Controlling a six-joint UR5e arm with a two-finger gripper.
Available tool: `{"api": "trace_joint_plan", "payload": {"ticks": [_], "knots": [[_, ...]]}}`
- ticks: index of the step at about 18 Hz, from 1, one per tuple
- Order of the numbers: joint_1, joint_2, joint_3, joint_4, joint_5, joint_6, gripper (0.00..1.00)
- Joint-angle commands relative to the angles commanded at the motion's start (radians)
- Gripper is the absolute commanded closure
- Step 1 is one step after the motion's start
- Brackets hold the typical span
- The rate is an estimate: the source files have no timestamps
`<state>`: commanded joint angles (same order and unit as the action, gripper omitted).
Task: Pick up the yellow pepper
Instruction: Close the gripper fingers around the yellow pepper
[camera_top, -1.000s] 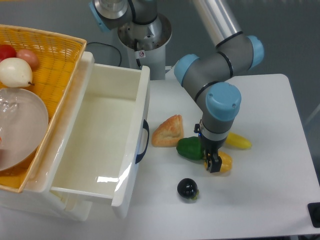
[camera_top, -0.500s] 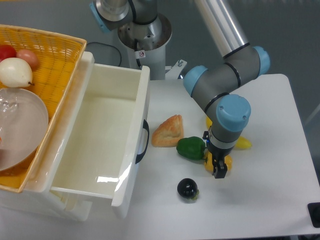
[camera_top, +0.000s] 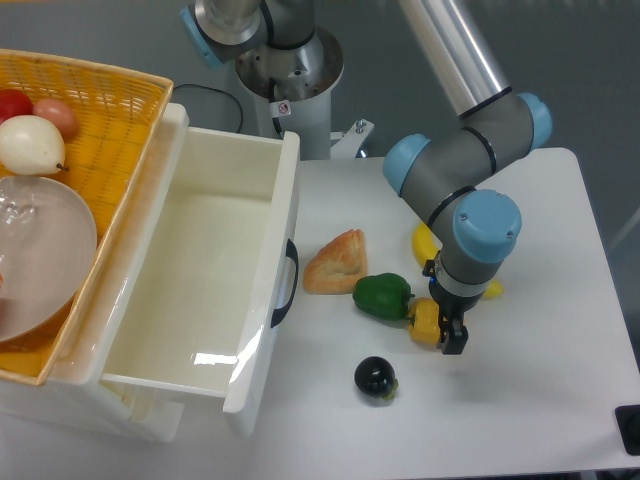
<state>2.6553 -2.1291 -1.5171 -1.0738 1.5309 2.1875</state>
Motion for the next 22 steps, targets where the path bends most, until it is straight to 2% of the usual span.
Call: {"api": "trace_joint_plan", "payload": {"ticks": [20,21,22], "knots": [[-0.002,-0.025,-0.012,0.002,0.0,-0.003,0.0],[-0.002,-0.026,-0.012,0.002,0.0,-0.005,0.01],[-0.002,-0.026,-0.011,0.002,0.0,-0.012,0.12]]}}
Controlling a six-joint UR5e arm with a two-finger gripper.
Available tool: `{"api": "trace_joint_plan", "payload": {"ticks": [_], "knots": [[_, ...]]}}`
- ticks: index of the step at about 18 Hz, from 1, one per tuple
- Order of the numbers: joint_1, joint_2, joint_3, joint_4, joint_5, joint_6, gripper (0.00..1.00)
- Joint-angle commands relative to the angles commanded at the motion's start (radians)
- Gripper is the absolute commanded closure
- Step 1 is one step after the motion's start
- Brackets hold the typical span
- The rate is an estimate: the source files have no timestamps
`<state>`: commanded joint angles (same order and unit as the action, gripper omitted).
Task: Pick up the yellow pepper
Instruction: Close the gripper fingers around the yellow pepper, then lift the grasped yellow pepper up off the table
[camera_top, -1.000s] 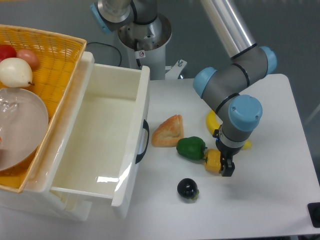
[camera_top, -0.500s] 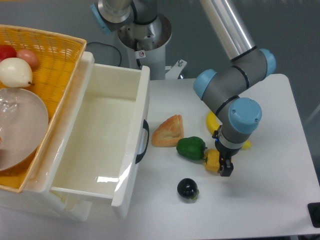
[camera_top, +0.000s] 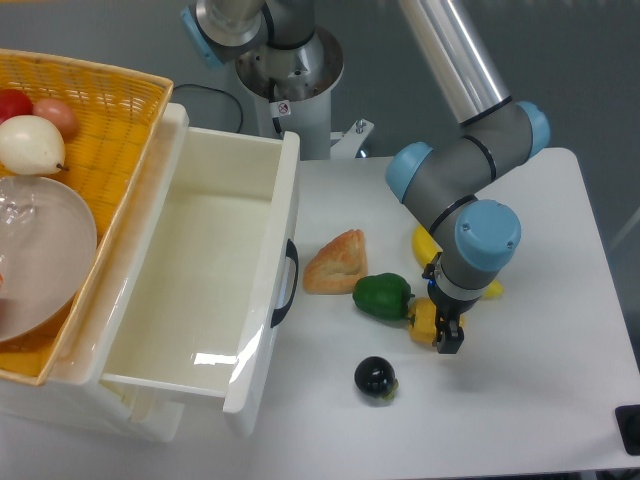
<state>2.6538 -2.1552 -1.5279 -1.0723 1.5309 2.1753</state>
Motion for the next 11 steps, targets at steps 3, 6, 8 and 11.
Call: {"api": "trace_joint_plan", "payload": {"ticks": [3,6,8,11], "knots": [[0.0,0.0,0.002,-0.002,0.0,-0.005,0.38],[0.0,0.002,0.003,-0.003,0.0,-0.008,0.51],[0.0,0.003,0.006,-0.005,0.0,-0.021,0.6],[0.003,0.014,0.018,-0.009,0.0,-0.025,0.64]]}}
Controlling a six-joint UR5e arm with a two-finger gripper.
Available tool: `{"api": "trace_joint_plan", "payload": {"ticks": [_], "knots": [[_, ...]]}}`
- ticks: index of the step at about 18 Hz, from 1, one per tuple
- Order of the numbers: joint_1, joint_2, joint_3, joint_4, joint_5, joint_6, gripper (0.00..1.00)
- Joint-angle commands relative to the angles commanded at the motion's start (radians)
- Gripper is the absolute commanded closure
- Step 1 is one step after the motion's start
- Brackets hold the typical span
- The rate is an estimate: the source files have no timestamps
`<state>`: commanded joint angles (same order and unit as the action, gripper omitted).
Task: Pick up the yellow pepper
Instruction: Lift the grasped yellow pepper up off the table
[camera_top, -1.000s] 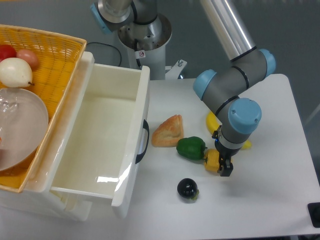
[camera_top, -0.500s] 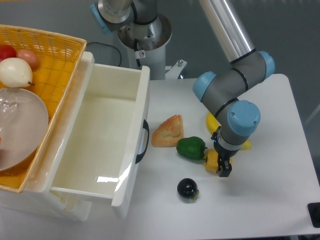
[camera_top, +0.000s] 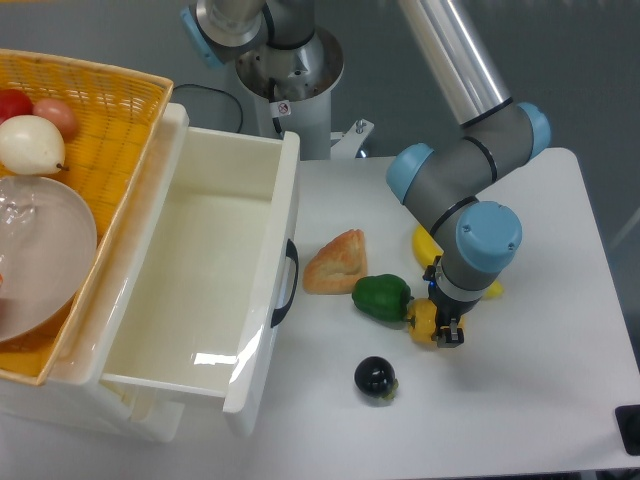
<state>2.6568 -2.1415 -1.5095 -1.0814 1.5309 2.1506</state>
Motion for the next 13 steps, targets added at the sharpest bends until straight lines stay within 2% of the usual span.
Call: {"api": "trace_joint_plan", "payload": {"ticks": [2,7,10,13], "knots": [[0.0,0.02,0.006,-0.017,0.0,-0.002,0.64],[0.009,0.066,0.052,-0.132,-0.029,-0.06,0.64],[0.008,0.1,0.055,-0.147,-0.051,-0.162,0.64],[0.005,0.127,0.06,-0.181,-0.054,-0.193,0.64]]}}
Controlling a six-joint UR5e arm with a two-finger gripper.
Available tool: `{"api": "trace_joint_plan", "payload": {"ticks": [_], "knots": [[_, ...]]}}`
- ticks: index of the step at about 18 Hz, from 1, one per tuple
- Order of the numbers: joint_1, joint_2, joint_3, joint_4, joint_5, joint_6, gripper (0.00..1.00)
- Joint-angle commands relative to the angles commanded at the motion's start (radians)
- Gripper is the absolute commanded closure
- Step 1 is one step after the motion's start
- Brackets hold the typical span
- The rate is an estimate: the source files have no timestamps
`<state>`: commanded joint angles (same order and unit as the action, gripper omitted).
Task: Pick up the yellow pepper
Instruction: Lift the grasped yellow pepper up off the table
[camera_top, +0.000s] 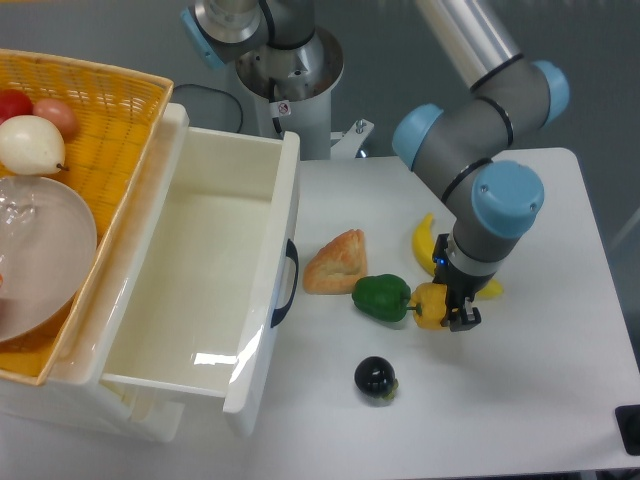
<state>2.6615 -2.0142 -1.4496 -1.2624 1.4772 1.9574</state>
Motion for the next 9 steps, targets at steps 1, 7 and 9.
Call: {"api": "trace_joint_plan", "payload": {"ticks": [1,7,9], "knots": [[-0.003,0.012,0.002,-0.014,0.0,-0.026,0.64],[-0.014,0.078,0.017,-0.103,-0.069,-0.184,0.64],[-0.041,0.103,0.009,-0.109,-0.074,-0.242,0.64]]}}
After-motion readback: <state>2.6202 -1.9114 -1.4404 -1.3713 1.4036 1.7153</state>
